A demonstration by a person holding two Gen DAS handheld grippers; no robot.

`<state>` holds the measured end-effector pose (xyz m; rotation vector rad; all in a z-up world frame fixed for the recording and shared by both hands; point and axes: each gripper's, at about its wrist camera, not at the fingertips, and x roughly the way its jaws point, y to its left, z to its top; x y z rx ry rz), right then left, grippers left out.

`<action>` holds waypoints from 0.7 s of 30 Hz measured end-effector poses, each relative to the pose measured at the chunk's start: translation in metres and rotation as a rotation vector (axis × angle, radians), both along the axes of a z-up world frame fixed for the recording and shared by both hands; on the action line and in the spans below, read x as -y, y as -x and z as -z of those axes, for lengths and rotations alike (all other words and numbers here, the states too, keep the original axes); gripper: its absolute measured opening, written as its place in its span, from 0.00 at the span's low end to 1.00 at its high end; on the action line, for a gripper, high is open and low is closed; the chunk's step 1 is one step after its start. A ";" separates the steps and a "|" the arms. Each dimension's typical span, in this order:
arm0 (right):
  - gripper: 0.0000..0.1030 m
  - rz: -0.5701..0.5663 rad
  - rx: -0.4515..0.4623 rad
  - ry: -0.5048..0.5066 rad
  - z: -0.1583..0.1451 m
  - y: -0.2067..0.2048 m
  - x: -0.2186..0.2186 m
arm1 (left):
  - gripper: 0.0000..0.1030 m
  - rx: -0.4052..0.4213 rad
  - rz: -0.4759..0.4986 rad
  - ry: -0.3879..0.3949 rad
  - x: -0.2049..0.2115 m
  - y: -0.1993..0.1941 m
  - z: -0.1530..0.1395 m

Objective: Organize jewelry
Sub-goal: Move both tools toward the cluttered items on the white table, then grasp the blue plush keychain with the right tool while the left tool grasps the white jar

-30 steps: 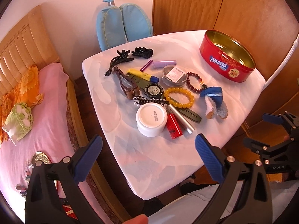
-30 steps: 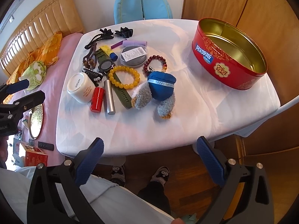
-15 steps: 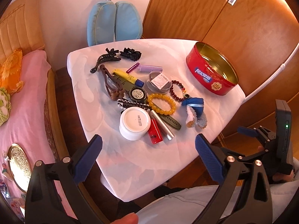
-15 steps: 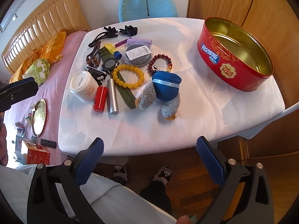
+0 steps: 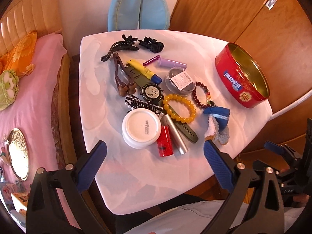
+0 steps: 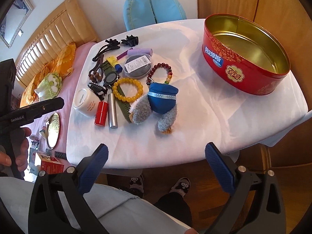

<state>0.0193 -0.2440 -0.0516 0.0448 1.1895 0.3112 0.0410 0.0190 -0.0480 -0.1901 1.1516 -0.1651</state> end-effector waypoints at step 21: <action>0.98 -0.005 -0.081 0.028 0.023 -0.047 -0.017 | 0.94 -0.046 0.000 -0.071 -0.008 -0.026 0.046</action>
